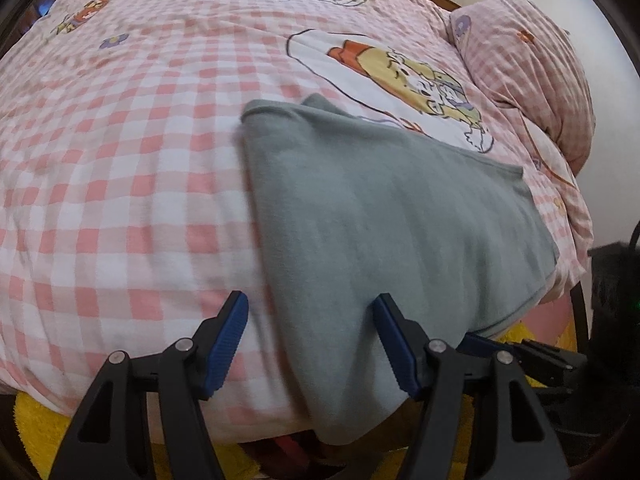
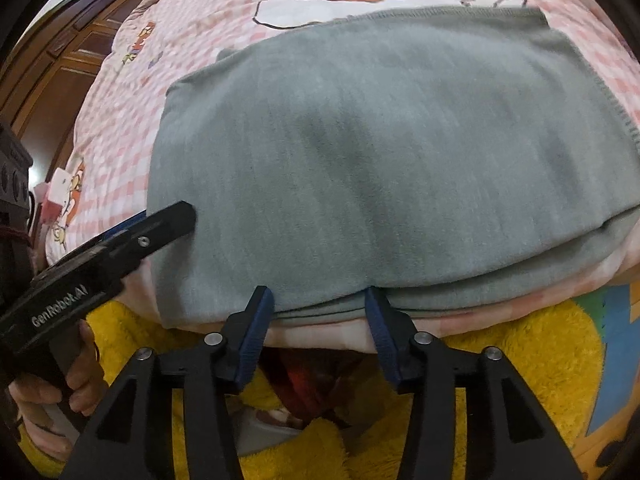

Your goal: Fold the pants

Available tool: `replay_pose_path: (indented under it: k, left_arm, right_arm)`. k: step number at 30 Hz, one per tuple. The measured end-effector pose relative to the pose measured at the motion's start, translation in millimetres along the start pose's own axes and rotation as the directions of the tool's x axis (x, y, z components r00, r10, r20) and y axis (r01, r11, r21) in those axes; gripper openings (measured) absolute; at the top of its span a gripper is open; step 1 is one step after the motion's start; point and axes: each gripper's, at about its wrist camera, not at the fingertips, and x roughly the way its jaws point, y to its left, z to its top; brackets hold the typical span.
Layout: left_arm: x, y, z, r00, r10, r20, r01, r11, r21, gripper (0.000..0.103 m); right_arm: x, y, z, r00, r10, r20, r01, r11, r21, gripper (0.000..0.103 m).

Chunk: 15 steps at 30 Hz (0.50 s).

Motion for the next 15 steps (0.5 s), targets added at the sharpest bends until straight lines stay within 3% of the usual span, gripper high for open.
replay_pose_path:
  k: [5, 10, 15]
  left_arm:
    - [0.8, -9.6, -2.3, 1.0, -0.004, 0.001, 0.004, 1.0, 0.019, 0.066]
    - [2.3, -11.0, -2.2, 1.0, -0.006, 0.003, 0.006, 1.0, 0.005, 0.064]
    - [7.9, -9.3, -2.0, 1.0, 0.006, 0.01, -0.006, 1.0, 0.0, 0.066]
  right_arm:
    - [-20.4, 3.8, -4.2, 0.998, -0.016, 0.066, 0.016, 1.0, 0.001, 0.049]
    - [-45.9, 3.0, -7.4, 0.986, -0.084, 0.147, 0.087, 0.996, -0.014, 0.049]
    - [-60.4, -5.3, -8.9, 0.979, -0.092, 0.179, 0.092, 0.996, 0.004, 0.049]
